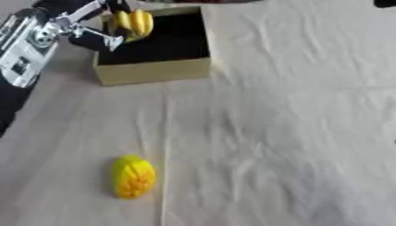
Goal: Pick up objects on the table and place them in the box.
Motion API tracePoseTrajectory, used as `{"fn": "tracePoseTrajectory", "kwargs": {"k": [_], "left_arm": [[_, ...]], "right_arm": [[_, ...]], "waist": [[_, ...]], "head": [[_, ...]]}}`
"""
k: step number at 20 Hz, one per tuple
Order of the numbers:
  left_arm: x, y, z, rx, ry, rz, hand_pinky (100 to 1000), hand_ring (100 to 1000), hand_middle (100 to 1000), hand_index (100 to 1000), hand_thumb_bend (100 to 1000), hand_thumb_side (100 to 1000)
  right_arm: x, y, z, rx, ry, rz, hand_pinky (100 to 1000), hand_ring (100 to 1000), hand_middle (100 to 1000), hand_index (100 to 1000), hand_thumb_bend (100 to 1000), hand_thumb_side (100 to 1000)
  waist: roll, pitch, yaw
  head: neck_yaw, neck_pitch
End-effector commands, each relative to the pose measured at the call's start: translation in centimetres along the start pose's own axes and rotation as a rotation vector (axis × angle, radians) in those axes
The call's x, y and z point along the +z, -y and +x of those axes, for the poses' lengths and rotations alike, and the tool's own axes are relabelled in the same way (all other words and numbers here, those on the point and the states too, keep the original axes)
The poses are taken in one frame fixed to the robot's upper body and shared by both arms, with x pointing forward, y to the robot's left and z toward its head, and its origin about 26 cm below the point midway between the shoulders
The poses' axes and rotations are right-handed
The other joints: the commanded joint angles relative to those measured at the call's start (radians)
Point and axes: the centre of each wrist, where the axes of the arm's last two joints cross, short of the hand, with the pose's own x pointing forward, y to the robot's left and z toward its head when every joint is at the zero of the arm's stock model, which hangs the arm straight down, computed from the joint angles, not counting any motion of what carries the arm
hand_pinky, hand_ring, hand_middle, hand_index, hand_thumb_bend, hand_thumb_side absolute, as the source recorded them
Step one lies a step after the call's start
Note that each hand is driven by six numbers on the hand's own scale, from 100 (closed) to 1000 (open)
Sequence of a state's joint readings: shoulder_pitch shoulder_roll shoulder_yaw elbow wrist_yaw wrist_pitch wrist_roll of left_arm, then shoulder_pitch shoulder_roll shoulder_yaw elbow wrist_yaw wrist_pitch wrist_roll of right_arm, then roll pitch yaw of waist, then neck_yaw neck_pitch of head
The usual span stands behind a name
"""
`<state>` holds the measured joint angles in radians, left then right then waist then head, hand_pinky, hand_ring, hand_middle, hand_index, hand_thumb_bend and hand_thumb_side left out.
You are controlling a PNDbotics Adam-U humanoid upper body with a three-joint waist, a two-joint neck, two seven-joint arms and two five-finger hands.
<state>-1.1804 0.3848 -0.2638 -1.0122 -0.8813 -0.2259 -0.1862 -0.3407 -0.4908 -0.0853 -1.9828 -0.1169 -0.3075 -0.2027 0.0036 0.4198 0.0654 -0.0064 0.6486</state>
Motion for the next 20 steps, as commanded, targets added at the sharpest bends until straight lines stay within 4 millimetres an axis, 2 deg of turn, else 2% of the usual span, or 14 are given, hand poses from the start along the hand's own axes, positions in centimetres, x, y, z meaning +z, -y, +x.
{"fn": "tracePoseTrajectory", "kwargs": {"k": [1, 2, 4, 8, 10, 13, 16, 17, 20], "left_arm": [[-0.2, -1.3, -0.6, -0.038, -0.034, 0.048, 795, 830, 766, 855, 234, 214], [-0.2, -1.3, -0.6, -0.05, -0.048, 0.056, 839, 879, 815, 896, 299, 340], [-0.2, -1.4, -0.6, -0.078, -0.08, 0.084, 890, 956, 881, 938, 366, 455], [-0.2, -1.7, -0.5, -0.115, -0.106, 0.131, 900, 972, 893, 938, 422, 546], [-0.2, -1.9, -0.4, -0.113, -0.108, 0.146, 896, 970, 892, 935, 417, 554], [-0.1, -2.5, -0.1, -0.097, -0.099, 0.181, 883, 958, 874, 923, 364, 523], [0.5, -4.3, 0.9, -0.093, -0.049, 0.242, 872, 941, 859, 908, 349, 461], [1.1, -5.3, 1.6, -0.103, -0.003, 0.265, 855, 917, 840, 895, 329, 425], [4.3, -8.2, 4.5, -0.108, 0.167, 0.286, 844, 894, 818, 881, 296, 404]], "right_arm": [[-0.3, 0.2, 0.5, -0.003, 0.015, 0.001, 859, 648, 704, 785, 100, 561], [-0.3, 0.2, 0.5, -0.004, 0.013, 0.001, 859, 648, 704, 785, 100, 561], [-0.2, 0.1, 0.5, -0.006, 0.01, 0.001, 859, 648, 704, 785, 100, 562], [-0.1, 0.1, 0.4, -0.006, 0.006, 0.0, 859, 647, 703, 785, 100, 566], [-0.1, 0.1, 0.4, -0.007, 0.002, -0.001, 859, 647, 703, 784, 100, 566], [0.0, 0.1, 0.4, -0.006, -0.003, -0.003, 860, 648, 703, 784, 100, 567], [0.1, 0.2, 0.4, -0.001, -0.006, -0.004, 860, 648, 703, 784, 100, 566], [0.2, 0.3, 0.4, 0.005, -0.009, -0.005, 859, 648, 703, 784, 100, 565], [0.4, 0.8, 0.3, 0.03, -0.013, -0.008, 859, 648, 703, 784, 100, 564]], "waist": [[-0.001, -0.02, -0.002], [-0.001, -0.019, -0.002], [0.0, -0.019, -0.002], [-0.001, -0.02, -0.002], [-0.001, -0.021, -0.001], [-0.002, -0.023, 0.002], [0.0, -0.026, 0.007], [0.003, -0.026, 0.011], [0.012, -0.028, 0.025]], "head": [[-0.002, -0.013], [-0.003, -0.013], [-0.004, -0.013], [-0.007, -0.011], [-0.007, -0.009], [-0.008, -0.006], [-0.011, 0.0], [-0.015, 0.004], [-0.033, 0.014]]}}
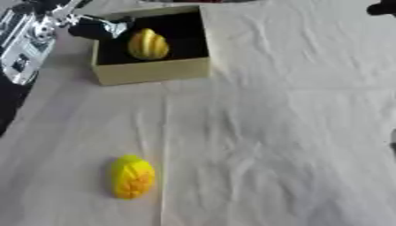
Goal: Pick up objects on the table and place them in the box.
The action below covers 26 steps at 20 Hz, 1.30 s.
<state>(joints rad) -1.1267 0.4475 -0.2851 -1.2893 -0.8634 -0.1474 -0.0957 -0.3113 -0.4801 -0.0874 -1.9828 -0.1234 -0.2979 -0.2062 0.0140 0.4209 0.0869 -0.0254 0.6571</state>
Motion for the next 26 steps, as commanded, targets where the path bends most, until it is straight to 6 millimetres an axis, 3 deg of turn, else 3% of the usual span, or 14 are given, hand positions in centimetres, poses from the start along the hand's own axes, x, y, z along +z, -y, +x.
{"fn": "tracePoseTrajectory", "kwargs": {"k": [1, 4, 6, 12, 22, 25, 26], "left_arm": [[2.1, -5.7, 2.5, -0.024, 0.151, 0.049, 838, 879, 809, 877, 283, 409], [6.1, -9.0, 6.9, 0.04, 0.342, 0.017, 833, 868, 802, 871, 277, 423], [7.6, -9.4, 8.0, 0.082, 0.415, -0.032, 832, 865, 802, 866, 274, 415], [10.0, -6.6, 7.4, 0.139, 0.505, -0.186, 826, 857, 797, 865, 254, 484], [12.1, -3.2, 7.4, 0.251, 0.55, -0.429, 821, 853, 802, 882, 193, 543], [12.4, -2.4, 7.9, 0.267, 0.567, -0.485, 822, 854, 804, 884, 194, 538], [12.4, -2.1, 8.0, 0.269, 0.572, -0.499, 821, 854, 804, 886, 190, 499]], "right_arm": [[-0.4, 0.8, 0.6, 0.041, 0.026, 0.004, 859, 648, 703, 784, 100, 562], [-0.4, 1.0, 0.7, 0.054, 0.027, -0.003, 859, 648, 703, 784, 100, 556], [-0.5, 1.0, 0.7, 0.056, 0.032, -0.003, 858, 649, 702, 784, 100, 549], [-0.4, 1.1, 0.7, 0.062, 0.03, -0.003, 858, 649, 702, 783, 100, 545], [-0.2, 1.0, 0.6, 0.053, 0.017, -0.003, 858, 648, 701, 782, 100, 558], [-0.1, 0.9, 0.6, 0.051, 0.014, -0.002, 858, 648, 701, 782, 100, 559], [-0.1, 0.9, 0.6, 0.05, 0.013, -0.002, 858, 648, 700, 782, 100, 560]], "waist": [[0.005, -0.03, 0.007], [0.014, -0.034, 0.016], [0.017, -0.04, 0.02], [0.019, -0.054, 0.032], [0.009, -0.055, 0.041], [0.008, -0.054, 0.04], [0.007, -0.053, 0.04]], "head": [[-0.018, 0.008], [-0.032, 0.01], [-0.035, 0.013], [-0.048, 0.018], [-0.052, 0.028], [-0.053, 0.029], [-0.053, 0.029]]}}
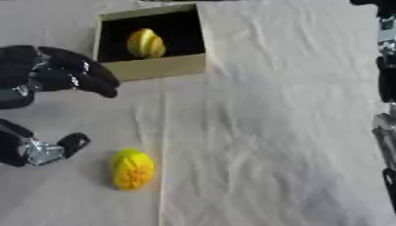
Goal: Pick up objects on the table and place them in the box.
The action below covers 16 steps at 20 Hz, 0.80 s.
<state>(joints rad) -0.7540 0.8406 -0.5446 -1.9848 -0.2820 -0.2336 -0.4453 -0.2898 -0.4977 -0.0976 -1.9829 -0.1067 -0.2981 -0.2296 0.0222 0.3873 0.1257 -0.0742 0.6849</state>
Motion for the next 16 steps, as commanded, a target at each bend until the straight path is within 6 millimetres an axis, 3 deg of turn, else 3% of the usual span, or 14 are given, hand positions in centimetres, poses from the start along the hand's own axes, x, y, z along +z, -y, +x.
{"fn": "tracePoseTrajectory", "kwargs": {"k": [1, 8, 16], "left_arm": [[0.1, 0.0, 0.3, -0.008, 0.009, -0.045, 821, 855, 805, 887, 196, 483], [-0.2, 1.2, 0.5, -0.058, -0.07, -0.073, 829, 866, 813, 885, 300, 480], [-1.3, 2.5, 1.1, -0.096, -0.135, -0.153, 838, 881, 829, 892, 328, 460]], "right_arm": [[-0.5, 0.2, 0.6, 0.01, 0.024, 0.01, 858, 647, 700, 782, 100, 560], [-0.4, 0.0, 0.5, -0.003, 0.012, 0.009, 858, 648, 700, 782, 100, 570], [-0.3, -0.2, 0.5, -0.015, 0.006, 0.011, 858, 648, 699, 781, 100, 577]], "waist": [[-0.002, -0.02, 0.001], [-0.005, -0.019, 0.002], [-0.01, -0.02, 0.0]], "head": [[-0.004, 0.001], [-0.005, 0.004], [-0.001, -0.002]]}}
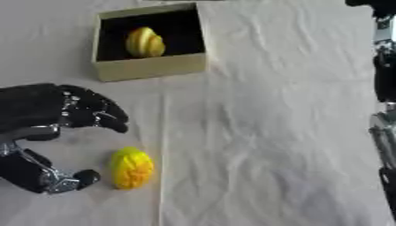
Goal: Pick up objects on the table and place them in the box.
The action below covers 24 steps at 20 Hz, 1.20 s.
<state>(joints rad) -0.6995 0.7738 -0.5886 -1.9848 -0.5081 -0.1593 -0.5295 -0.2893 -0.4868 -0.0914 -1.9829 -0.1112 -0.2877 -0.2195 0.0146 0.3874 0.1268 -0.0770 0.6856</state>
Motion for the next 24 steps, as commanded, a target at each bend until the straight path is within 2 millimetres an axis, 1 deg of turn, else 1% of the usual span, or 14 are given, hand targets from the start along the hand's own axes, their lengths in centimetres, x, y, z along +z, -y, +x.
{"fn": "tracePoseTrajectory", "kwargs": {"k": [1, 2, 4, 5, 7, 9, 12, 17, 21, 24], "left_arm": [[0.0, -0.2, 0.4, -0.02, -0.032, -0.026, 838, 881, 829, 892, 327, 464], [0.0, 0.0, 0.4, -0.014, -0.039, -0.036, 837, 882, 831, 894, 318, 430], [-0.2, 0.0, 0.5, -0.005, -0.048, -0.048, 838, 882, 831, 894, 316, 399], [-0.3, 0.0, 0.6, -0.001, -0.051, -0.053, 837, 882, 831, 894, 316, 399], [-0.5, 0.1, 0.7, 0.005, -0.059, -0.067, 837, 883, 830, 891, 311, 368], [-0.7, 0.4, 0.6, 0.016, -0.072, -0.093, 837, 883, 829, 890, 308, 365], [-1.1, 1.0, 0.3, 0.03, -0.09, -0.119, 835, 882, 822, 882, 281, 309], [-2.0, 1.9, -0.4, 0.059, -0.106, -0.147, 831, 878, 816, 883, 246, 281], [-2.8, 3.0, -0.9, 0.074, -0.109, -0.207, 830, 878, 814, 883, 256, 275], [-3.4, 3.8, -1.3, 0.083, -0.114, -0.233, 827, 875, 812, 881, 270, 254]], "right_arm": [[-0.4, 0.1, 0.5, -0.003, 0.021, 0.005, 858, 647, 699, 780, 100, 578], [-0.4, 0.1, 0.5, -0.005, 0.019, 0.005, 859, 647, 699, 780, 100, 580], [-0.4, 0.1, 0.5, -0.007, 0.018, 0.003, 859, 647, 698, 780, 100, 581], [-0.4, 0.0, 0.5, -0.008, 0.018, 0.003, 859, 647, 698, 780, 100, 581], [-0.4, 0.0, 0.5, -0.01, 0.019, 0.001, 859, 647, 698, 780, 100, 581], [-0.4, 0.0, 0.5, -0.012, 0.02, 0.0, 859, 647, 697, 780, 100, 581], [-0.4, 0.0, 0.5, -0.015, 0.019, -0.003, 859, 646, 696, 779, 100, 583], [-0.3, -0.2, 0.5, -0.023, 0.012, -0.007, 859, 645, 695, 778, 100, 587], [-0.3, -0.2, 0.5, -0.027, 0.015, -0.011, 859, 644, 694, 777, 100, 586], [-0.3, -0.3, 0.5, -0.032, 0.011, -0.014, 859, 643, 693, 776, 100, 592]], "waist": [[-0.002, -0.019, -0.001], [-0.003, -0.018, -0.002], [-0.003, -0.017, -0.003], [-0.003, -0.017, -0.003], [-0.002, -0.016, -0.005], [-0.002, -0.015, -0.007], [-0.001, -0.014, -0.008], [-0.002, -0.012, -0.01], [-0.002, -0.011, -0.013], [-0.003, -0.009, -0.015]], "head": [[0.001, -0.004], [0.0, -0.004], [-0.001, -0.005], [-0.001, -0.005], [0.0, -0.006], [0.0, -0.007], [-0.001, -0.007], [0.001, -0.009], [0.001, -0.01], [0.0, -0.011]]}}
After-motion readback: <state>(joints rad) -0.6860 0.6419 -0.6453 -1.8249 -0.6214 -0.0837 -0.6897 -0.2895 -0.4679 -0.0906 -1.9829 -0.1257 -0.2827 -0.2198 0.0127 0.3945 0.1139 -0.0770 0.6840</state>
